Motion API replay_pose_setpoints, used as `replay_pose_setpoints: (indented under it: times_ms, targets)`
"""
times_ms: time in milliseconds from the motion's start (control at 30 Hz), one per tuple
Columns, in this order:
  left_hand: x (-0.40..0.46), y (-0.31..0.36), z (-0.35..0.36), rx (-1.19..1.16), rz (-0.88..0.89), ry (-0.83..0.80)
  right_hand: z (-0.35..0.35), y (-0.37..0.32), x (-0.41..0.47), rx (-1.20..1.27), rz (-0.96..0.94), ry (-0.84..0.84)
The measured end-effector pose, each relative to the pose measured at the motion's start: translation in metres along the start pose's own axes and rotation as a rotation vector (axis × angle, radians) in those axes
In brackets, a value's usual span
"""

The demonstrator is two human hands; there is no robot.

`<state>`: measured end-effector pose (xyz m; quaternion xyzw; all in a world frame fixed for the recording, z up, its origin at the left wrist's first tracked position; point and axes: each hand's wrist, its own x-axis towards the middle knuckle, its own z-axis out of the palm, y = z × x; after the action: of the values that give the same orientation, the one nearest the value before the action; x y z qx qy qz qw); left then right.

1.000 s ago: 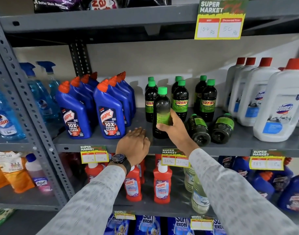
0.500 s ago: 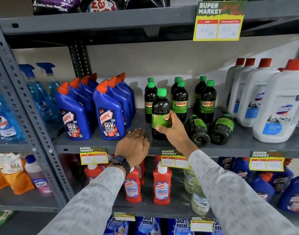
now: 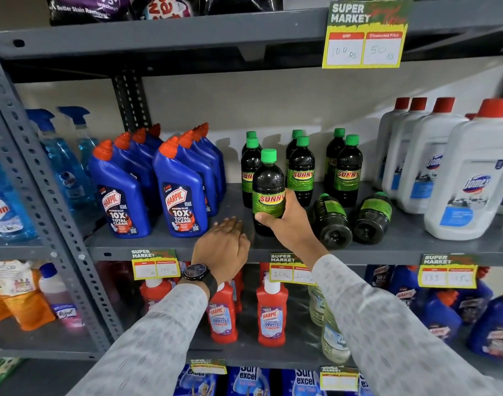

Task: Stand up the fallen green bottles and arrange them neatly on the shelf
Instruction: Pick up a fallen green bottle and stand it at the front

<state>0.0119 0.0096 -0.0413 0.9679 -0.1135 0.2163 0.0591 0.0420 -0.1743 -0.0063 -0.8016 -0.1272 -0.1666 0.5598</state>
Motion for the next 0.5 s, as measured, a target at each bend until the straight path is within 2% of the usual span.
replay_pose_setpoints:
  times_ms: [300, 500]
  targets:
    - [0.000, 0.001, -0.001, 0.007, -0.006, -0.020, 0.000, -0.003, -0.001, -0.057, 0.007, 0.062]
    - [0.004, 0.006, -0.008, -0.042, -0.066, -0.114, -0.007, -0.020, -0.013, -0.021, -0.005, 0.064]
